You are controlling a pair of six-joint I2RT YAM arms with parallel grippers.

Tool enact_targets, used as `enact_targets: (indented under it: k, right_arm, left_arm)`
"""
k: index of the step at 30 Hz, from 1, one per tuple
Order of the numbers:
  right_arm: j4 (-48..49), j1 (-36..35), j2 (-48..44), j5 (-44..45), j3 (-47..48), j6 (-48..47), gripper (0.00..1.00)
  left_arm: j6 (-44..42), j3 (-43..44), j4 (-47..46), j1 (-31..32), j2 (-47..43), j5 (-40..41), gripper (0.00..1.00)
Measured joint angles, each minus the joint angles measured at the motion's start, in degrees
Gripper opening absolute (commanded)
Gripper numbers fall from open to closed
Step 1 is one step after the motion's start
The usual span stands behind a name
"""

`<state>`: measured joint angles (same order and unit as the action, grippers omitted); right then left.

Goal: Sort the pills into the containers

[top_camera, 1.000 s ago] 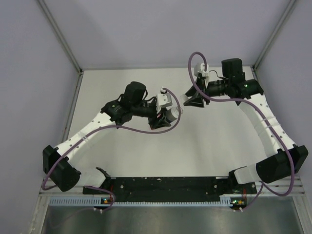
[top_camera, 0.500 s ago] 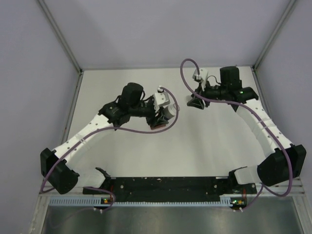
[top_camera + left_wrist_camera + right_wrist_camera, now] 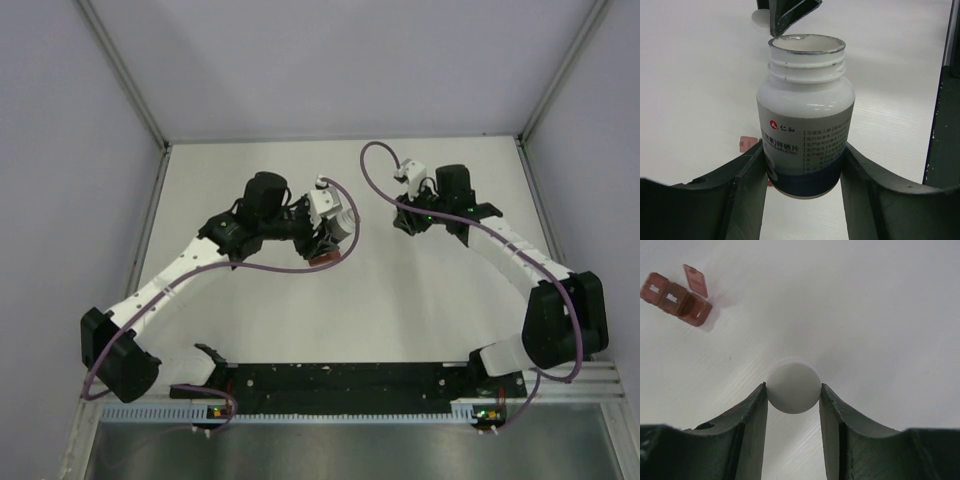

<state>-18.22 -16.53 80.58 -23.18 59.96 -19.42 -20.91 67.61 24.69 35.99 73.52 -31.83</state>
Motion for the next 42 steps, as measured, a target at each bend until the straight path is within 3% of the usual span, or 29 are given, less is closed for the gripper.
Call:
enact_targets:
  k: [14, 29, 42]
  right_arm:
    - [9.4, -0.8, 8.4, 4.5, -7.8, 5.1, 0.38]
    - [10.3, -3.6, 14.5, 7.1, -8.6, 6.6, 0.44]
    - [10.6, -4.7, 16.4, 8.6, -8.0, 7.5, 0.58]
  left_arm:
    - [0.2, -2.5, -0.7, -3.3, -2.5, 0.0, 0.0]
    - [2.6, -3.2, -1.2, -4.0, -2.6, 0.0, 0.0]
    - [3.0, -4.6, -1.6, -4.2, -3.1, 0.0, 0.0]
